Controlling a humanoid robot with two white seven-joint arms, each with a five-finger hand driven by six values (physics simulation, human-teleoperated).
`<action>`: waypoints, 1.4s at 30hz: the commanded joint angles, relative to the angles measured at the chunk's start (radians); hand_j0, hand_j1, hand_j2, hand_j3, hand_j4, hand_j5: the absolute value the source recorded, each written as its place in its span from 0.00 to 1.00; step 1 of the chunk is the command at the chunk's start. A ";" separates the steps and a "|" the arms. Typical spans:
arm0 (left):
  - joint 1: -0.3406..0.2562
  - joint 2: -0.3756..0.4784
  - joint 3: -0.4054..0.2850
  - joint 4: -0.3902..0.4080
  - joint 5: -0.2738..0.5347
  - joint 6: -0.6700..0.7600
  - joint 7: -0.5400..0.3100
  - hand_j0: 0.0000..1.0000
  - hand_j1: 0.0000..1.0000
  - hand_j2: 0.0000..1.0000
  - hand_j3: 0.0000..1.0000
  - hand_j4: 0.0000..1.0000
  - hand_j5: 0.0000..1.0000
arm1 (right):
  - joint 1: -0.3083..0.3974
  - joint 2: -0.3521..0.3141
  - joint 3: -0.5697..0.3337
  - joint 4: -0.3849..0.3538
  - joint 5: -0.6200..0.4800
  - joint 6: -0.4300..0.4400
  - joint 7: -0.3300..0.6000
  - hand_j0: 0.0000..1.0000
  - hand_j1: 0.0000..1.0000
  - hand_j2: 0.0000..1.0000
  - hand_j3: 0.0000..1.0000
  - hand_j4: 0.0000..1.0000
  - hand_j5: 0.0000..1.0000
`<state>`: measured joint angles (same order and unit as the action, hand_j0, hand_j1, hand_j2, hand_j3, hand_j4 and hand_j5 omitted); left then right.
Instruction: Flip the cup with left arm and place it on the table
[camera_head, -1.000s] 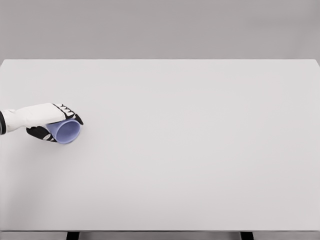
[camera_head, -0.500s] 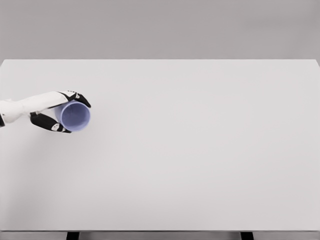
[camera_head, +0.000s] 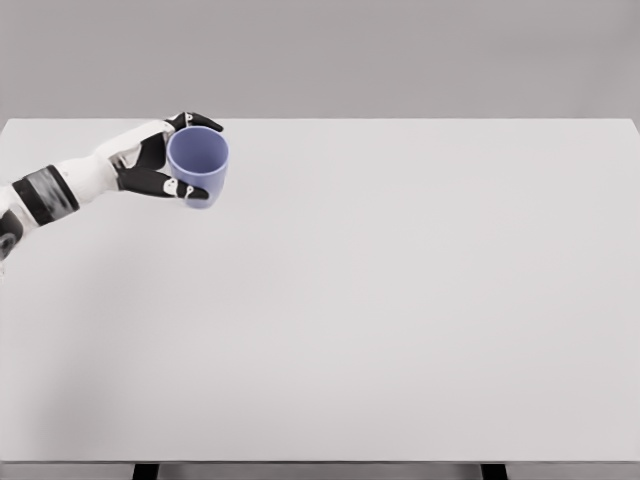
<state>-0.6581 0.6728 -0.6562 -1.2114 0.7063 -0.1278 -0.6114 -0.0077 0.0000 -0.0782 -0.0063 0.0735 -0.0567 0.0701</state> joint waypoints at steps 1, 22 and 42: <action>0.000 -0.055 0.006 0.009 0.067 0.100 0.001 0.45 0.45 0.45 0.45 0.45 0.45 | 0.000 0.000 0.000 0.000 0.000 0.000 0.000 1.00 1.00 1.00 1.00 1.00 1.00; 0.002 -0.334 0.035 0.188 -0.073 -0.021 0.001 0.49 0.49 0.49 0.49 0.49 0.49 | 0.000 0.000 0.000 0.000 0.000 0.000 -0.001 1.00 1.00 1.00 1.00 1.00 1.00; -0.012 -0.387 0.035 0.296 -0.133 -0.044 0.001 1.00 1.00 1.00 1.00 1.00 1.00 | 0.000 0.000 0.000 -0.001 0.000 0.000 0.000 1.00 1.00 1.00 1.00 1.00 1.00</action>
<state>-0.6719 0.2837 -0.6222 -0.9159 0.5679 -0.1720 -0.6108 -0.0077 0.0000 -0.0782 -0.0065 0.0732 -0.0567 0.0698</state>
